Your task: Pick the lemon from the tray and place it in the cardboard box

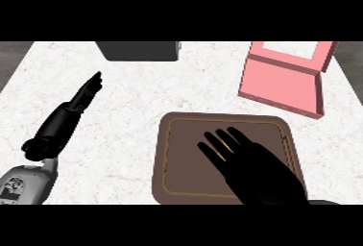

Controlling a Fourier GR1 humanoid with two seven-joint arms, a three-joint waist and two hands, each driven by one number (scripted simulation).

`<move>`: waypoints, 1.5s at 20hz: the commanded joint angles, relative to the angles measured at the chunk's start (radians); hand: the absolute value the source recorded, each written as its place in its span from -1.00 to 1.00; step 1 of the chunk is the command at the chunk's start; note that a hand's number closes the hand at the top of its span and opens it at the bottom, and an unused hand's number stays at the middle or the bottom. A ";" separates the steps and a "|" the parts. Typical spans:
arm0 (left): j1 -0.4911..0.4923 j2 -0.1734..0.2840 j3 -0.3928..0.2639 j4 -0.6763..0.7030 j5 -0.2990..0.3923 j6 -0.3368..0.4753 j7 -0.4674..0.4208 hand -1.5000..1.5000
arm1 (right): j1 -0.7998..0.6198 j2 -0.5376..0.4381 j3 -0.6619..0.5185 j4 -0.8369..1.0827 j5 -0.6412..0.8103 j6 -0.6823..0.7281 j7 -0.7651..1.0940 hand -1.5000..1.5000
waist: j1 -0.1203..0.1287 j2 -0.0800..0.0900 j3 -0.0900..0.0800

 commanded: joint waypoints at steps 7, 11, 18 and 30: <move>0.036 -0.049 0.034 -0.007 -0.055 -0.037 -0.014 0.00 | 0.086 0.081 0.003 0.020 0.223 0.029 -0.036 -1.00 | -0.004 0.000 0.000; 0.059 -0.064 0.044 0.018 -0.082 -0.042 -0.072 0.00 | 0.042 0.087 -0.022 0.163 0.280 0.001 -0.154 -1.00 | -0.001 0.002 0.000; 0.020 -0.063 0.098 -0.017 -0.054 -0.107 0.014 0.00 | 0.151 0.092 0.014 0.165 0.435 -0.036 -0.188 -1.00 | -0.004 0.000 0.001; -0.032 -0.135 0.118 0.016 -0.128 -0.106 0.021 0.00 | 0.169 0.202 -0.063 0.323 0.550 -0.074 -0.349 -1.00 | -0.005 0.001 0.001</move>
